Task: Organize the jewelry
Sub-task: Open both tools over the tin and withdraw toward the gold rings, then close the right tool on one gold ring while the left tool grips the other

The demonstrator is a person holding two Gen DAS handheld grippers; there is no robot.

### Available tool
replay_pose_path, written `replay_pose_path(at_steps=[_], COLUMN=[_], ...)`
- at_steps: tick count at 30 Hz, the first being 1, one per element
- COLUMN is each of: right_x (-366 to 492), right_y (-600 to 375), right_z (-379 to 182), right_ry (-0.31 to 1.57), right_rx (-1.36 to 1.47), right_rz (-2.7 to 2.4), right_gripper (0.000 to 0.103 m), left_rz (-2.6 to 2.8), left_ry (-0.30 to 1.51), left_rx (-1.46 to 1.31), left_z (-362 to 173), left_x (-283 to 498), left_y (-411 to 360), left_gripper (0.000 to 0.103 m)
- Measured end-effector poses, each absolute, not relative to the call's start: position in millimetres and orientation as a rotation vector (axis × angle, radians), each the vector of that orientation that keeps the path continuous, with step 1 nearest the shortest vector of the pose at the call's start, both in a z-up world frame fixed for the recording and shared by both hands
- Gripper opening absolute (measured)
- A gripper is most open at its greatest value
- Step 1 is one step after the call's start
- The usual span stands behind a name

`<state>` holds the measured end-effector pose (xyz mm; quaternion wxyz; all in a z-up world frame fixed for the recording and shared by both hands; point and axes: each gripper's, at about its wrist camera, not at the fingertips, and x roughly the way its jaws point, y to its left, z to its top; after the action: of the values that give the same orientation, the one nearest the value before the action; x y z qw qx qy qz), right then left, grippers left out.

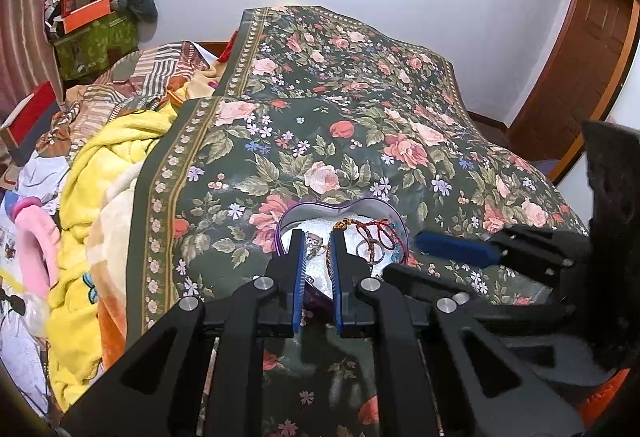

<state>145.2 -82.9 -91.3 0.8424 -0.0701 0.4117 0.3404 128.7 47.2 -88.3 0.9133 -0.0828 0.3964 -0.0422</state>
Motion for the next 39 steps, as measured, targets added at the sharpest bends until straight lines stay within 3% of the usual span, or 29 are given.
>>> replay_pose_path(at_steps=[6, 11, 27, 39], right_x=[149.3, 152.2, 146.4, 151.7], right_y=[-111.2, -142.7, -227.1, -206.8], right_z=[-77.4, -69.8, -63.9, -108.6], right_ry=[0.838, 0.823, 0.825, 0.964], right_rx=[-0.115, -0.088, -0.04, -0.084], right_rz=[0.64, 0.567, 0.398, 0.446], right_gripper=[0.036, 0.036, 0.036, 0.036], left_rz=[-0.091, -0.102, -0.252, -0.296], left_ry=[0.802, 0.785, 0.828, 0.908], left_rx=[-0.152, -0.13, -0.031, -0.035], left_z=[-78.1, -68.7, -75.2, -104.5], left_x=[123.0, 117.6, 118.8, 122.7], left_y=[38.5, 24.4, -55.7, -70.5], left_gripper=[0.009, 0.022, 0.024, 0.024])
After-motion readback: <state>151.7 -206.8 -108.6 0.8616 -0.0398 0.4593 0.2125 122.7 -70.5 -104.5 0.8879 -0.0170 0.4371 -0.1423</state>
